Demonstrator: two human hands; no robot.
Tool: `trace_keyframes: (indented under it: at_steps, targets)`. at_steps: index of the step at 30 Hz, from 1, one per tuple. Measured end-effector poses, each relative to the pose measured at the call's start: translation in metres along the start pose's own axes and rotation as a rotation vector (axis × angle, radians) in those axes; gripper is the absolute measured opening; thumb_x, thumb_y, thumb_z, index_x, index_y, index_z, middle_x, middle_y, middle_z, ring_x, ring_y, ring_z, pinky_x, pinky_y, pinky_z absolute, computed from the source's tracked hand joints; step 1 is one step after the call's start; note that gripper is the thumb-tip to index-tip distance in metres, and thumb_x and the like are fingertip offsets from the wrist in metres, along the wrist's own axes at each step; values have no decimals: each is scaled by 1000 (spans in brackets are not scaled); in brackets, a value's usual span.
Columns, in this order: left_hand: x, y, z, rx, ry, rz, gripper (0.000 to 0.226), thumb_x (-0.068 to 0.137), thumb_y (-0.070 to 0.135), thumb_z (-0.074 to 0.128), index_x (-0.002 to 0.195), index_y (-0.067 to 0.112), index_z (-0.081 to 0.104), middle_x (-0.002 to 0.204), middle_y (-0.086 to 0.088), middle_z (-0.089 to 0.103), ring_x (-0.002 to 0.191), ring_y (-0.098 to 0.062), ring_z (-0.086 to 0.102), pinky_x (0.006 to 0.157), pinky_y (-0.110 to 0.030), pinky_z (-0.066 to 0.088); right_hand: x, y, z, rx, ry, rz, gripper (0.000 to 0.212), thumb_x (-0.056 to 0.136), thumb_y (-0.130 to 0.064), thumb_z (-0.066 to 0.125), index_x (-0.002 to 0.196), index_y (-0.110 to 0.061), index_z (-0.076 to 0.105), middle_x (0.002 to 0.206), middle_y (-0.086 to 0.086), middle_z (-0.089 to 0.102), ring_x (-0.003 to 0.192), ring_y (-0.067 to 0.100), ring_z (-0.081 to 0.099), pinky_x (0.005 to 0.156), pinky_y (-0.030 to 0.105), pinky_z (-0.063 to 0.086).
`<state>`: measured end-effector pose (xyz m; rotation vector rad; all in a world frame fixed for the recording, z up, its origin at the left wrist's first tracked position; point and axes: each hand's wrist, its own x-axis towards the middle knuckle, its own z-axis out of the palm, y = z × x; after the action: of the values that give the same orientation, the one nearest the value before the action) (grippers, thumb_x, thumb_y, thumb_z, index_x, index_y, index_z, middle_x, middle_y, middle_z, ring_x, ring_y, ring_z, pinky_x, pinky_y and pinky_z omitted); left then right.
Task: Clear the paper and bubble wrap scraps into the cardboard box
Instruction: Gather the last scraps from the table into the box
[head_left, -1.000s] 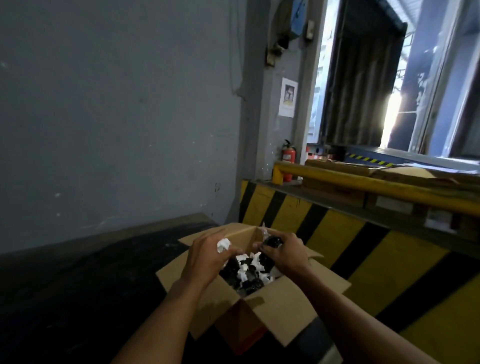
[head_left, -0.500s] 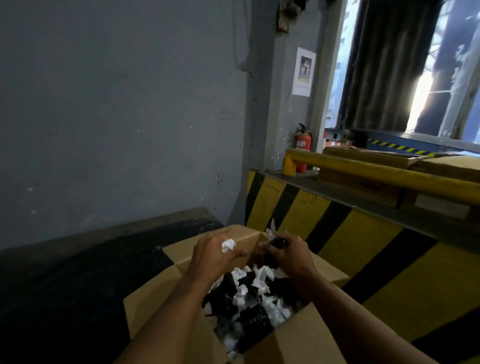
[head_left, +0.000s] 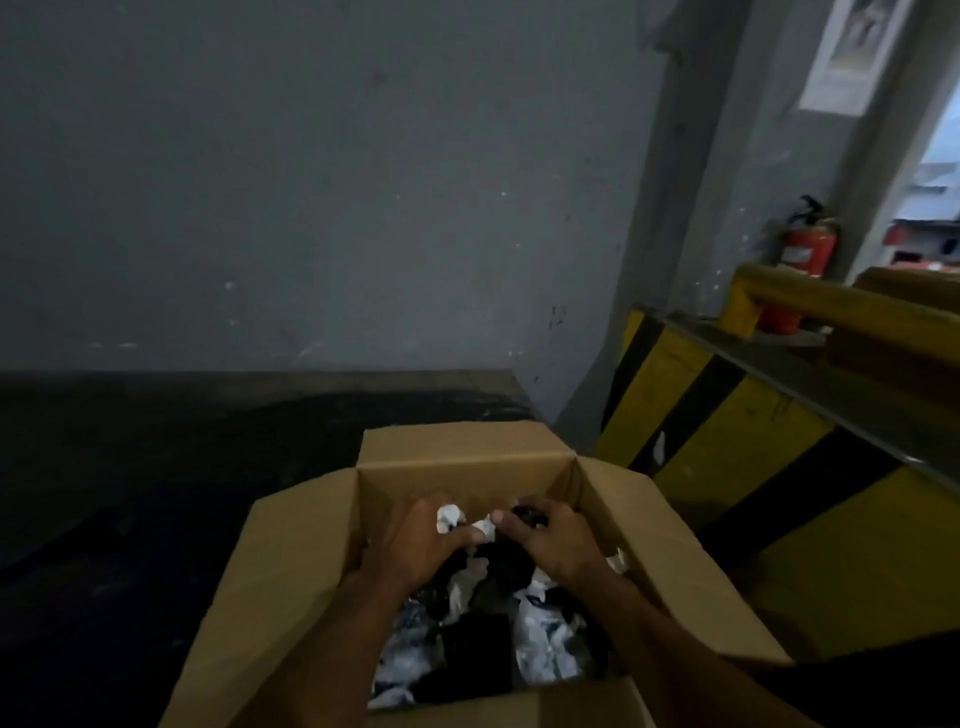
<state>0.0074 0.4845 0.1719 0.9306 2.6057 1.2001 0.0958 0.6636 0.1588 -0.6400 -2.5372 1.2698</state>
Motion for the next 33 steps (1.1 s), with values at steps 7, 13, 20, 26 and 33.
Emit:
trace_keyframes:
  at_steps: [7, 13, 20, 26, 33]
  targets:
    - [-20, 9, 14, 176, 20, -160, 41, 94, 59, 35, 101, 32, 66, 110, 3, 62, 99, -15, 57, 91, -37, 45, 13, 16, -8, 21, -51, -27, 42, 88, -62, 44, 104, -31, 68, 105, -1, 71, 101, 21, 64, 94, 42, 49]
    - [-26, 17, 2, 316, -11, -215, 56, 101, 24, 32, 150, 37, 8, 95, -10, 67, 85, -26, 61, 84, -43, 49, 14, 10, -9, -7, -32, -90, 34, 94, -46, 50, 102, -19, 70, 97, 8, 72, 94, 28, 65, 87, 41, 51]
    - [-32, 5, -5, 286, 62, -139, 57, 96, 33, 44, 149, 27, 23, 133, -10, 53, 112, -25, 54, 98, -42, 44, 2, -2, -12, -43, -13, -112, 33, 94, -47, 50, 96, -20, 70, 91, 6, 71, 90, 26, 65, 83, 38, 52]
    - [-51, 6, -44, 326, 224, -94, 39, 93, 38, 48, 129, 22, 51, 134, -3, 53, 114, -20, 55, 95, -37, 45, -15, -47, 7, -70, 50, -185, 30, 96, -40, 50, 95, -16, 68, 90, 7, 69, 86, 25, 62, 78, 34, 49]
    - [-125, -37, -148, 418, 352, -132, 54, 94, 43, 49, 140, 15, 43, 139, -9, 46, 124, -25, 46, 103, -42, 42, -55, -141, 105, -44, 93, -305, 36, 93, -47, 51, 101, -17, 69, 99, 5, 69, 92, 23, 63, 79, 29, 47]
